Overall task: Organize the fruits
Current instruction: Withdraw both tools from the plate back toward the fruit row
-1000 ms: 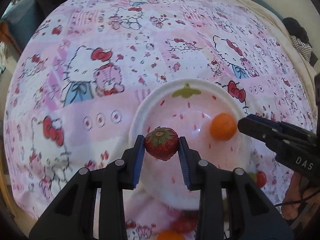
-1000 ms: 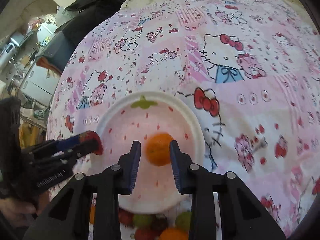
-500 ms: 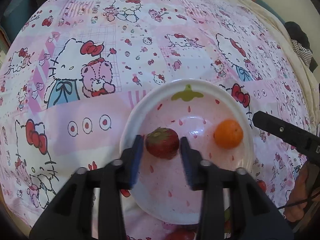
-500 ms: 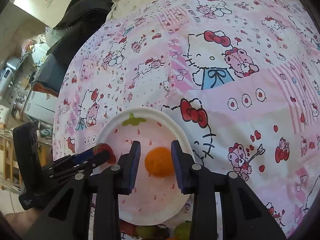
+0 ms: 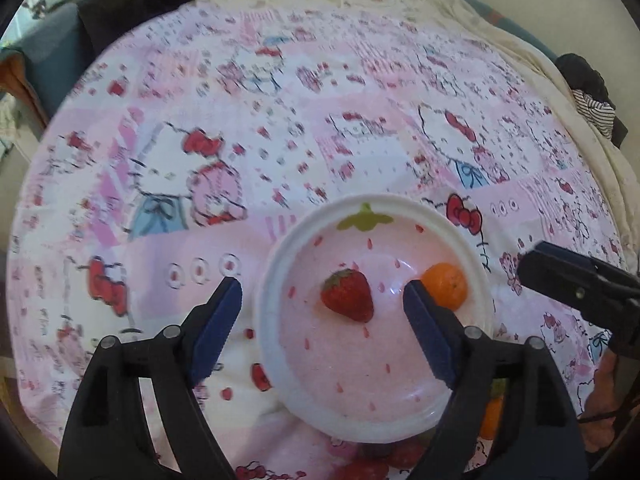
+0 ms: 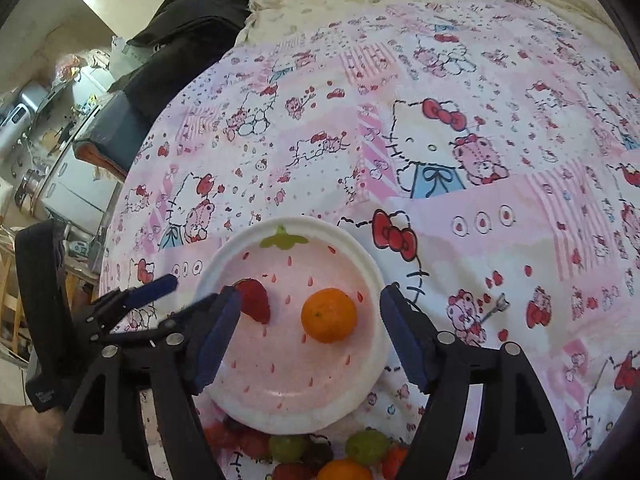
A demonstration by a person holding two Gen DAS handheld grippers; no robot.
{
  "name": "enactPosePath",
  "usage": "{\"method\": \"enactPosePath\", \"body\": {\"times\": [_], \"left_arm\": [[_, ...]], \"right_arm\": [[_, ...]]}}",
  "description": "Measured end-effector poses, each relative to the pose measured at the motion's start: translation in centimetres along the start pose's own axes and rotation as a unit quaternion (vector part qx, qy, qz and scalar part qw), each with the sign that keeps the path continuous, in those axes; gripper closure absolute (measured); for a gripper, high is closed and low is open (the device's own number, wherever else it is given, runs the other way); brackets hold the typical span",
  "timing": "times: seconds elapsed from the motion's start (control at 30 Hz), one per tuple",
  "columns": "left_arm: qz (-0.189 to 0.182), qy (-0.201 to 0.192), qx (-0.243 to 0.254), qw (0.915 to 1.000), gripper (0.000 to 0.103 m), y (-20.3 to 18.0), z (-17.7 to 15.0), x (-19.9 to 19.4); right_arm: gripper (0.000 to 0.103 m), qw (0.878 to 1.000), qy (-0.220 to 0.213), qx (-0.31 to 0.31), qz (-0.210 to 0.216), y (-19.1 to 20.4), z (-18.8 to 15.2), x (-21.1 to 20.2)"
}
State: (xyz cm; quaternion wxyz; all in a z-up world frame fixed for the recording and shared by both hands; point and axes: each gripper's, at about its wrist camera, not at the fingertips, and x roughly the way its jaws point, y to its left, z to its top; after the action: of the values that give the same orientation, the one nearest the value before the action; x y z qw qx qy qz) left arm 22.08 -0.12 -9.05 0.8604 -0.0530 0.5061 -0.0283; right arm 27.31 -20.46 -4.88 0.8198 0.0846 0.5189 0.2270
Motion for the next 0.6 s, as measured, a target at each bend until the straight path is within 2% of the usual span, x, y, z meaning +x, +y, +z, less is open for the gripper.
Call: {"method": "enactPosePath", "body": {"times": [0.1,0.13,0.27,0.37,0.47,0.6], "left_arm": [[0.02,-0.022,-0.011,0.9995,0.023,0.4,0.0,-1.5],[0.026,-0.031,-0.017,0.999,0.023,0.6,-0.1,-2.2],[0.03,-0.058,-0.032,0.9974,0.023,1.0,-0.5,-4.7],[0.027,-0.078,-0.033,0.996,0.023,1.1,-0.8,-6.6],[0.004,-0.089,-0.039,0.9953,0.023,1.4,-1.4,-8.2],[0.009,-0.111,-0.044,0.9928,0.022,1.6,-2.7,-10.6]], "right_arm": [[0.023,1.0,-0.01,0.002,-0.004,0.1,-0.5,-1.3],[0.018,1.0,-0.017,-0.001,-0.007,0.2,-0.8,-1.8],[0.012,0.999,-0.037,-0.013,-0.01,0.6,-1.7,-3.5],[0.011,0.999,-0.049,-0.011,-0.013,0.6,-2.6,-4.8],[0.011,0.998,-0.058,-0.013,-0.011,0.7,-3.4,-6.1],[0.011,0.998,-0.066,-0.009,-0.006,0.7,-4.7,-7.7]]}}
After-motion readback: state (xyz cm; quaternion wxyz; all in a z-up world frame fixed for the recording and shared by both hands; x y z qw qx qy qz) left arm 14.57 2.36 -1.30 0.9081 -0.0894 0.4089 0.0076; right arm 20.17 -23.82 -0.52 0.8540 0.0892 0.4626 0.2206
